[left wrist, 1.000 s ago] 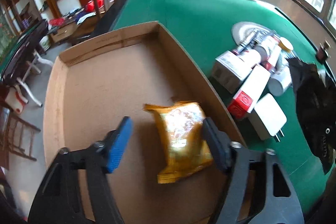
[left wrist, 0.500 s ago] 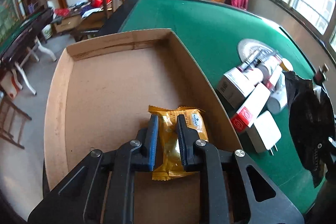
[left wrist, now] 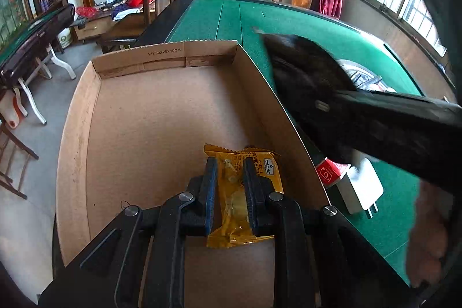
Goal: Organize objects
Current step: 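Lower the black snack pack into the box with the right gripper while the left holds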
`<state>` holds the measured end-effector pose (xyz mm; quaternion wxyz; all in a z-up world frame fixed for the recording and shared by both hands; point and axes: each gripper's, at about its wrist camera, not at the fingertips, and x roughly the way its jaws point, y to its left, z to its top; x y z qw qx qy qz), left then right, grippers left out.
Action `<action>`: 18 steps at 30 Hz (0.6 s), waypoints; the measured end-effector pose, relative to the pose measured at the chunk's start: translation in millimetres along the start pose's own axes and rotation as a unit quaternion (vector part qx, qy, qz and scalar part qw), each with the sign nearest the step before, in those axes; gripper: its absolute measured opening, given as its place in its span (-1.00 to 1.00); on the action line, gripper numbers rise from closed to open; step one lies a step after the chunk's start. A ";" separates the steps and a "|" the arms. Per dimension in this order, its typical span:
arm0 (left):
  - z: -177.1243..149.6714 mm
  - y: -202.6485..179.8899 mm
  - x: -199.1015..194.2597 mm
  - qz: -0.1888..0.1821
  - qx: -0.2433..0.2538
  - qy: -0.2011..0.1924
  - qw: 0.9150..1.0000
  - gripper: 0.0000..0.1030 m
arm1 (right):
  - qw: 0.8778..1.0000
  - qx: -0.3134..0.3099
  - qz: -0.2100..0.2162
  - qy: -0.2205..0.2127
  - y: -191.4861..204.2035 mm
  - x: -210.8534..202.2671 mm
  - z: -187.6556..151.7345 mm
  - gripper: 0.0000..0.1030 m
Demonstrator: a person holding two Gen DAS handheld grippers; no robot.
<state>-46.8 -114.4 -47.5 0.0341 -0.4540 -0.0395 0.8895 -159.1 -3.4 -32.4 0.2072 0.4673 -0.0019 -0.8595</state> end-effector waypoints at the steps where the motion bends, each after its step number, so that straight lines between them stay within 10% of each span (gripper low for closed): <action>1: 0.8 1.9 0.6 -0.005 -0.005 0.001 1.000 -0.65 | 1.000 -0.005 -0.002 0.001 4.0 6.5 6.0 -0.54; 18: 1.3 20.3 0.5 -0.050 -0.075 0.008 0.996 -0.65 | 0.999 -0.042 -0.017 0.017 32.2 67.0 43.5 -0.51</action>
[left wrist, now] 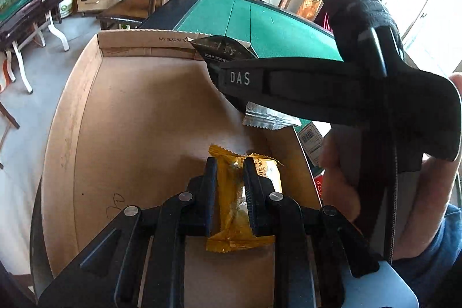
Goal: Organize objects
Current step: 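Lower the black snack pack into the box with the right gripper while the left holds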
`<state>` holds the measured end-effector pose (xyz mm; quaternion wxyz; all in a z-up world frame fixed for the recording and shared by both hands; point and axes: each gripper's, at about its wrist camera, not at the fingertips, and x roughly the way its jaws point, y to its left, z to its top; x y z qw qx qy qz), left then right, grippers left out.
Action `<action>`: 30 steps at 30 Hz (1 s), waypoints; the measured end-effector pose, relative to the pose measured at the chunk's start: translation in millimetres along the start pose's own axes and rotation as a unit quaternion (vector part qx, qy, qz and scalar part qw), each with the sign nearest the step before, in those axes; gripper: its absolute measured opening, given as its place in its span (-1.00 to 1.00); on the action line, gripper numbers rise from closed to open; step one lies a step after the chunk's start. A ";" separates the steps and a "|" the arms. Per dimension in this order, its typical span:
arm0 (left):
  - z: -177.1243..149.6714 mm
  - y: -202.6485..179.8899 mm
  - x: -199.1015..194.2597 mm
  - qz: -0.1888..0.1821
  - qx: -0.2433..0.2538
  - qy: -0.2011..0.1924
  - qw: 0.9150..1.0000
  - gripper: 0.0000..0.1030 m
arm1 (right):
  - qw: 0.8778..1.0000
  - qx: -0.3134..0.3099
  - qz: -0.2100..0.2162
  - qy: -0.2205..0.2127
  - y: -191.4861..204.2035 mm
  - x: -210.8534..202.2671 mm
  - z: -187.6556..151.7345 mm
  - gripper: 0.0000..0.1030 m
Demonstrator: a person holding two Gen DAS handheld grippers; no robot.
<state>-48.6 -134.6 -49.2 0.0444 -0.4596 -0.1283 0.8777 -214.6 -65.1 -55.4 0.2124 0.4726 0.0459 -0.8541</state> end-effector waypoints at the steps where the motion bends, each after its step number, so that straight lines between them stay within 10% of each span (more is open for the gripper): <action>1: -0.1 0.7 -0.3 -0.001 -0.002 0.000 1.000 -0.66 | 1.000 -0.002 -0.001 -0.001 0.7 1.1 1.1 -0.51; 30: 0.1 0.5 -7.8 -0.011 -0.012 -0.006 1.000 -0.57 | 0.999 0.004 0.021 -0.044 -3.7 -26.0 5.3 -0.36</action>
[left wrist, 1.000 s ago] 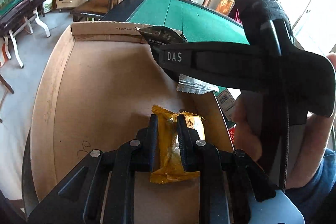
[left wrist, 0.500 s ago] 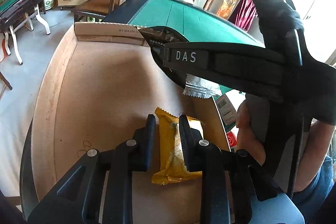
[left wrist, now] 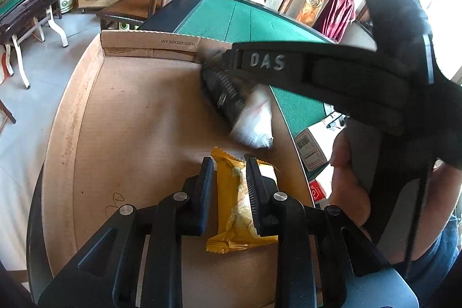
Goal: Organize objects
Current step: 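Lower the black snack pack into the box with the right gripper while the left holds, then move both grippers back over the cluttered items on the table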
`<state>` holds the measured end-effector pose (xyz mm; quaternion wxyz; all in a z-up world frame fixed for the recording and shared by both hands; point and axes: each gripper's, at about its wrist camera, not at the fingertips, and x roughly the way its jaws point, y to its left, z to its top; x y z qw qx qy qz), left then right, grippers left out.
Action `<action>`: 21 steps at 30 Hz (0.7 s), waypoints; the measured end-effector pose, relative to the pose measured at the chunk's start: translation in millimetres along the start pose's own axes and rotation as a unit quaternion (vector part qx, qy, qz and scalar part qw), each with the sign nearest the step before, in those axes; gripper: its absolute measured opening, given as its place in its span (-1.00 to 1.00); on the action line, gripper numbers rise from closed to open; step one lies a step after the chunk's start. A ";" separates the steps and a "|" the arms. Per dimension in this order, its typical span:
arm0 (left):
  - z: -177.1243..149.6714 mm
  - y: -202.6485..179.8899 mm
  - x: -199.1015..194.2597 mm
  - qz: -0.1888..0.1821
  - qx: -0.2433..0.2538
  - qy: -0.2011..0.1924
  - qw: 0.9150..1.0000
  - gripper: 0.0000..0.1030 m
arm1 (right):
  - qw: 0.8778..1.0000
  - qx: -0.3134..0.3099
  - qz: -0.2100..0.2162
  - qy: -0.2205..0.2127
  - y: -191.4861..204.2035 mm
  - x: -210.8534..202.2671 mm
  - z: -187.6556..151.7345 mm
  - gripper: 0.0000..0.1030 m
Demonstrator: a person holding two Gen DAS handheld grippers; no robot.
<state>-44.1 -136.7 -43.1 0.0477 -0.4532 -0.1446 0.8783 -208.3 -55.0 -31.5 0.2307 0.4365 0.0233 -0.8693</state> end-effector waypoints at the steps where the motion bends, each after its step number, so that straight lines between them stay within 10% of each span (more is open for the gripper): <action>1: 0.2 0.1 -0.1 0.000 0.000 0.000 1.000 -0.57 | 1.000 0.003 0.006 -0.002 -1.2 -3.3 -0.2 -0.36; 14: 2.9 -1.1 -7.1 0.000 0.007 -0.018 1.000 -0.57 | 0.992 0.068 0.108 -0.022 -51.2 -75.7 -55.8 -0.36; 21: -0.6 -25.4 -24.2 -0.014 0.066 -0.062 0.996 -0.40 | 0.991 0.098 0.087 -0.039 -126.5 -134.2 -125.9 -0.36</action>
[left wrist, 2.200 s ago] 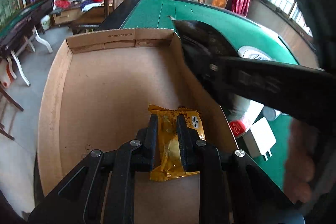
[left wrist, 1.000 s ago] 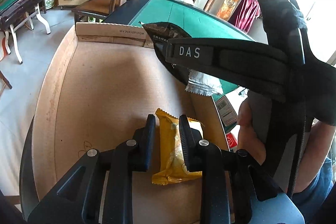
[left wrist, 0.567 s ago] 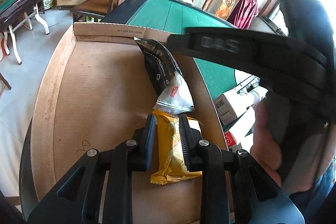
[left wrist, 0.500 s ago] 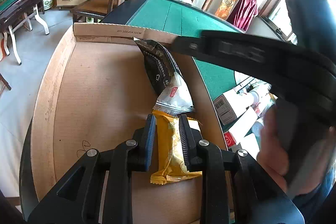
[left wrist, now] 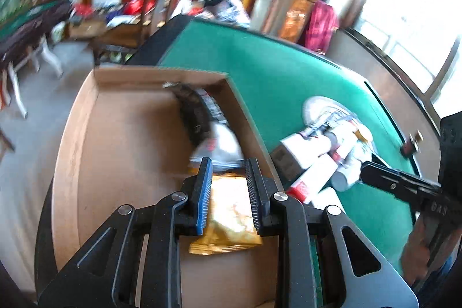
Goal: Organize objects
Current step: 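Move both grippers back over the cluttered items on the table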
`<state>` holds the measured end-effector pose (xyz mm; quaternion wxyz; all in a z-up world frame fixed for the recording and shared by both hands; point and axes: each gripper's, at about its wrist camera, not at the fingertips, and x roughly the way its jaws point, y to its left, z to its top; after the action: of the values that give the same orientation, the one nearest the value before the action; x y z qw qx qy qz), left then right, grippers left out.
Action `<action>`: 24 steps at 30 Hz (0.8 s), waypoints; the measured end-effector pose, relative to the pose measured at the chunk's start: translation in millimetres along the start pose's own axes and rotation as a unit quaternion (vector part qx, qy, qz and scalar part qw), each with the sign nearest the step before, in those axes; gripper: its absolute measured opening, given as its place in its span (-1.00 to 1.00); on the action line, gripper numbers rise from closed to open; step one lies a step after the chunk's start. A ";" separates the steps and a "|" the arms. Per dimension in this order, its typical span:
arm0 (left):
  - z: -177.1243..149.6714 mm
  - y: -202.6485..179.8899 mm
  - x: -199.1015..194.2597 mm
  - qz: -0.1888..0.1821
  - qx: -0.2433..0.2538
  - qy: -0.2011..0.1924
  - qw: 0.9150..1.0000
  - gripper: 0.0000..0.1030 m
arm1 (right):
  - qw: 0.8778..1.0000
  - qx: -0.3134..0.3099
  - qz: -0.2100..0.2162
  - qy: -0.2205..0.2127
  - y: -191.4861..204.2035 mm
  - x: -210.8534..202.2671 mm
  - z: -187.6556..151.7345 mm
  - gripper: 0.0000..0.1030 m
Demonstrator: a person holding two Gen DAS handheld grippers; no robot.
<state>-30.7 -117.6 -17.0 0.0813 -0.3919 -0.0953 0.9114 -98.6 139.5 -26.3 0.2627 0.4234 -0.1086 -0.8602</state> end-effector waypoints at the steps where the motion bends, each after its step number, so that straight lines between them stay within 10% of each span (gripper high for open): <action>1: -1.1 -8.1 0.1 -0.011 0.020 0.001 1.000 -0.31 | 1.000 0.009 -0.014 -0.002 -18.0 -13.4 -7.7 -0.36; 8: -26.1 -86.4 10.3 -0.094 0.098 0.053 0.989 -0.19 | 0.993 0.057 -0.102 -0.033 -109.2 -74.3 -23.1 -0.08; 15: -44.3 -141.1 25.8 -0.069 0.097 0.085 0.989 -0.20 | 0.983 0.040 -0.179 -0.026 -173.2 -68.0 0.3 -0.07; 24: -46.9 -141.3 31.6 -0.039 0.087 0.100 0.990 -0.20 | 0.991 0.022 -0.127 0.025 -189.3 -46.6 -16.9 -0.56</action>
<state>-7.5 31.5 -37.1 0.1599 -0.4688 -0.0228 0.8684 -129.9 324.1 -82.9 0.1451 0.4611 -0.0661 -0.8729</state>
